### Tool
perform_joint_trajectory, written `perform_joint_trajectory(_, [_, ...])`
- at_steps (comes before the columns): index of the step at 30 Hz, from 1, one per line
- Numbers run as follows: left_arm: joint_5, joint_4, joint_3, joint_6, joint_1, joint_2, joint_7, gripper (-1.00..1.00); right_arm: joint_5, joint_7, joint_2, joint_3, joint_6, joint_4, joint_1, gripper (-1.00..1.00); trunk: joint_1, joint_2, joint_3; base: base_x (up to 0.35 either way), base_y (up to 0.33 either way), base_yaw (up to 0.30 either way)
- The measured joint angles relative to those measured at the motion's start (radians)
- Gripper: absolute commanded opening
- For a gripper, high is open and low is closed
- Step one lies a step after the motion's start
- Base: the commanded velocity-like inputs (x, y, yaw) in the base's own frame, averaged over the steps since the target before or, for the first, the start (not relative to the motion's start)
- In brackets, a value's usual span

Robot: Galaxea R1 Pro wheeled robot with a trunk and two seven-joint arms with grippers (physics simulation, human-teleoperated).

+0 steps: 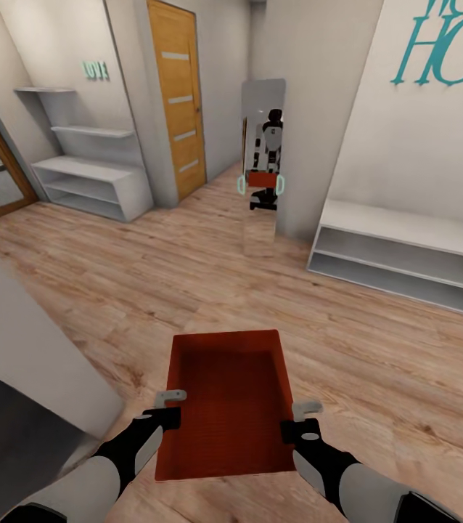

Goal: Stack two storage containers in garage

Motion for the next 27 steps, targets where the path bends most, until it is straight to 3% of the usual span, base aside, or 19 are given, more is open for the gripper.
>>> perform_joint_trajectory(27, [0.002,0.000,-0.002,0.001,0.000,0.001,0.000,-1.00,-0.002,0.001,0.001,0.000,-0.001,0.002,0.000,-1.00,0.000,0.000,0.000,0.323,0.000,0.000])
